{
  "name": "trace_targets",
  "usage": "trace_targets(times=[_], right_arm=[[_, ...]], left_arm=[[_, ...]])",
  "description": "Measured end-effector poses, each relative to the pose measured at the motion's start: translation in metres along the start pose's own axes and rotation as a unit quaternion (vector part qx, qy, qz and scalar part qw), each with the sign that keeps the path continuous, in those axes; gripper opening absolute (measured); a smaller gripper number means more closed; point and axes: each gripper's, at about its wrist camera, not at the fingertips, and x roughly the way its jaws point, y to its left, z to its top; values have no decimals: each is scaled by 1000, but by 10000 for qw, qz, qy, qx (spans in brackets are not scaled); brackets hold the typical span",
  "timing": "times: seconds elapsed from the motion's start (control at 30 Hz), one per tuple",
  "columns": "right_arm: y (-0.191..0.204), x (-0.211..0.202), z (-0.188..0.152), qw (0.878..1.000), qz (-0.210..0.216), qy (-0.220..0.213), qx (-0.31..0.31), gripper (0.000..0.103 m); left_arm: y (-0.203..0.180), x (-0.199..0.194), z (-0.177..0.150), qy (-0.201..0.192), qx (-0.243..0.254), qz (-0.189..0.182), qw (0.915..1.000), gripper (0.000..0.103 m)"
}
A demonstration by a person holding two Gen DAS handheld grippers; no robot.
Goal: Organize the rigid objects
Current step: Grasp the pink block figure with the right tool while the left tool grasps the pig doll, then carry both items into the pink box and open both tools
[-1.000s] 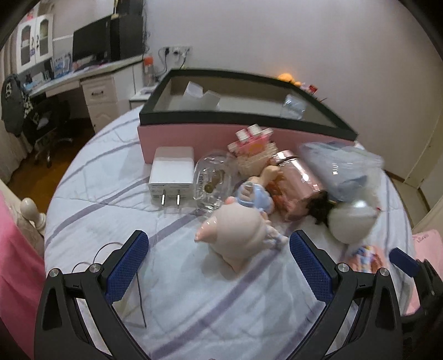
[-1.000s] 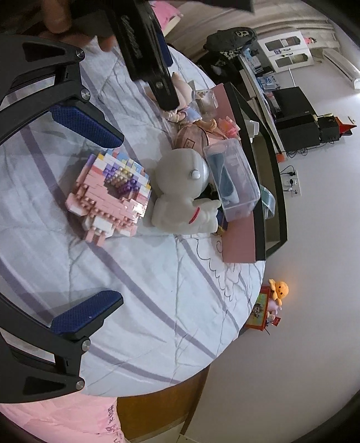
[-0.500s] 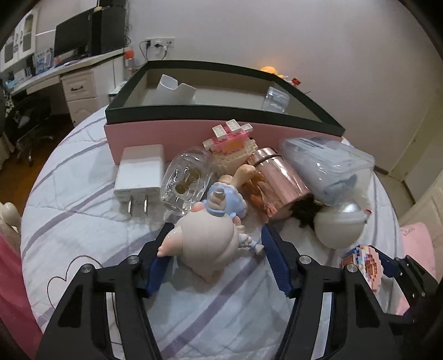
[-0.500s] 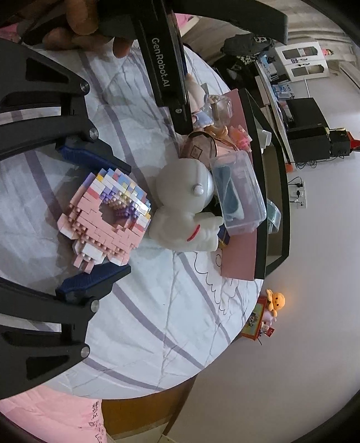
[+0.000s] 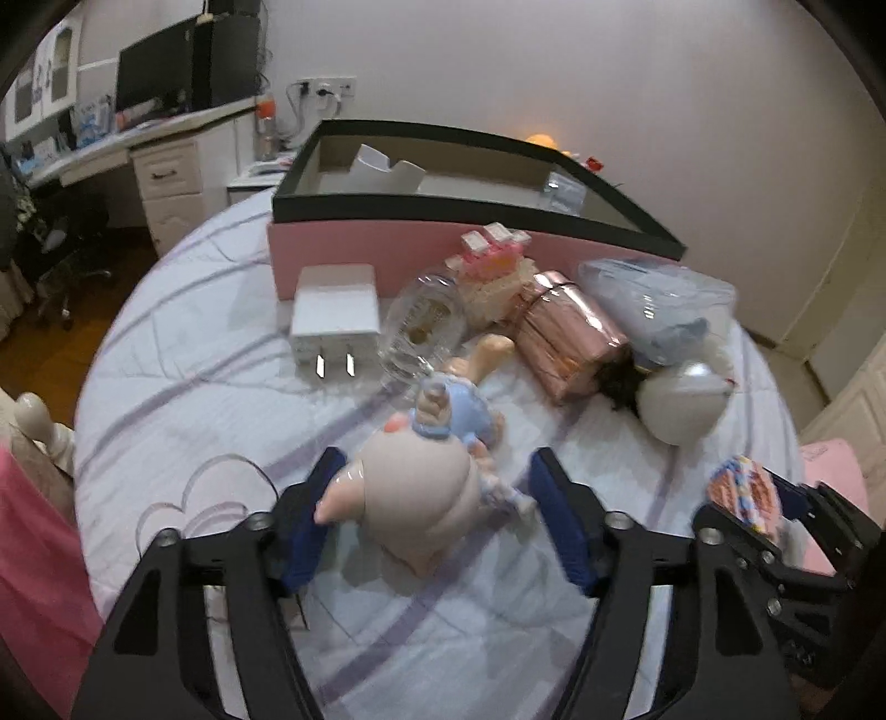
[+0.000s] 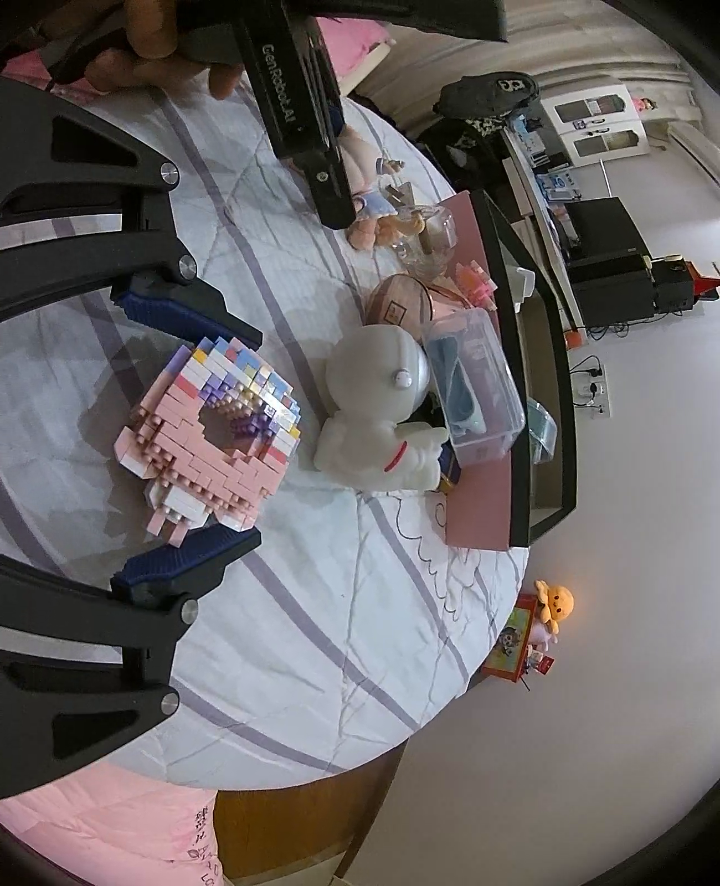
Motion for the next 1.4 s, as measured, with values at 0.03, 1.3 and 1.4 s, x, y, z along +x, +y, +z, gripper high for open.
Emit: trace_targets(times=[0.03,1.3,1.4], right_arm=[[0,1,0,10000,-8,7,-3,65],[33,-45,39,9965,344,-575,-504,65],[33,-50,59,9949,425,-711,-580,65]], left_arm=[[1,3,4,-1,1,49,10000,91],[33,-67,1,-683,-213,-272,9971,47],[32,-73,13,-801,-168,-271,9963,47]])
